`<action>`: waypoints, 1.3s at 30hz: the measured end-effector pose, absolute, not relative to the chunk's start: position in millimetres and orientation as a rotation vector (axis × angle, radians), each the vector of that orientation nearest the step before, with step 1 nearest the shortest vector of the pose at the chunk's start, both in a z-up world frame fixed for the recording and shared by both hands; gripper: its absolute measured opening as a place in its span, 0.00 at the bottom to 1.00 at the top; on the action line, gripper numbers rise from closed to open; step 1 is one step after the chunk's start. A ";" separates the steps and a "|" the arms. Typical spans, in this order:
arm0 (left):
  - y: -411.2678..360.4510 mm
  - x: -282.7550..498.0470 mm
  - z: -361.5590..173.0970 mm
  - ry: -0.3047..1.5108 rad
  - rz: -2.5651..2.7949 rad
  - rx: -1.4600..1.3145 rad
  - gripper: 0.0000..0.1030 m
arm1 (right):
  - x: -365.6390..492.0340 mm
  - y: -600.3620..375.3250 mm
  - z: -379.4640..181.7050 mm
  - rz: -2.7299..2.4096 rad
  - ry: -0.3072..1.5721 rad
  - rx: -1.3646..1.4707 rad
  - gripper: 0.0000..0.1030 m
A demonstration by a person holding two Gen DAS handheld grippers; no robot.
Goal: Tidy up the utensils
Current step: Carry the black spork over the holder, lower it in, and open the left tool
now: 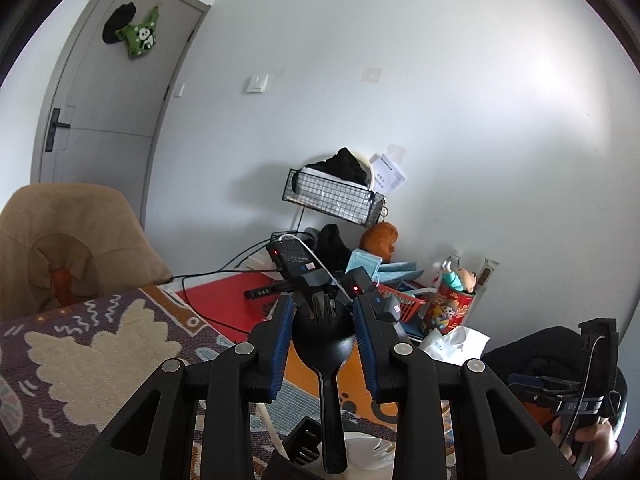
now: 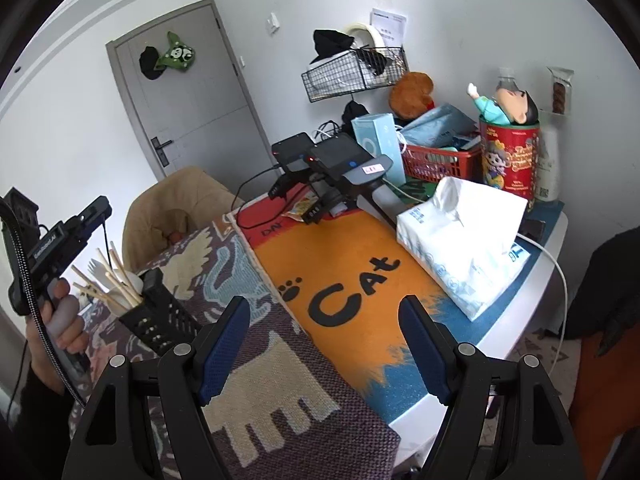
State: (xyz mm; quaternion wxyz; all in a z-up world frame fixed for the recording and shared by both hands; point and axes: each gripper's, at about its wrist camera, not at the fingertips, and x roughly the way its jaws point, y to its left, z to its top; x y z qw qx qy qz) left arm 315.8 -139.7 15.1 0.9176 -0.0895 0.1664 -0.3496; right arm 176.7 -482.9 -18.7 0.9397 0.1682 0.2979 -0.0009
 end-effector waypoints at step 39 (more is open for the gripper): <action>-67.8 218.3 28.6 0.452 -0.577 -0.111 0.94 | 171.2 -372.8 -16.3 0.272 0.578 0.335 0.80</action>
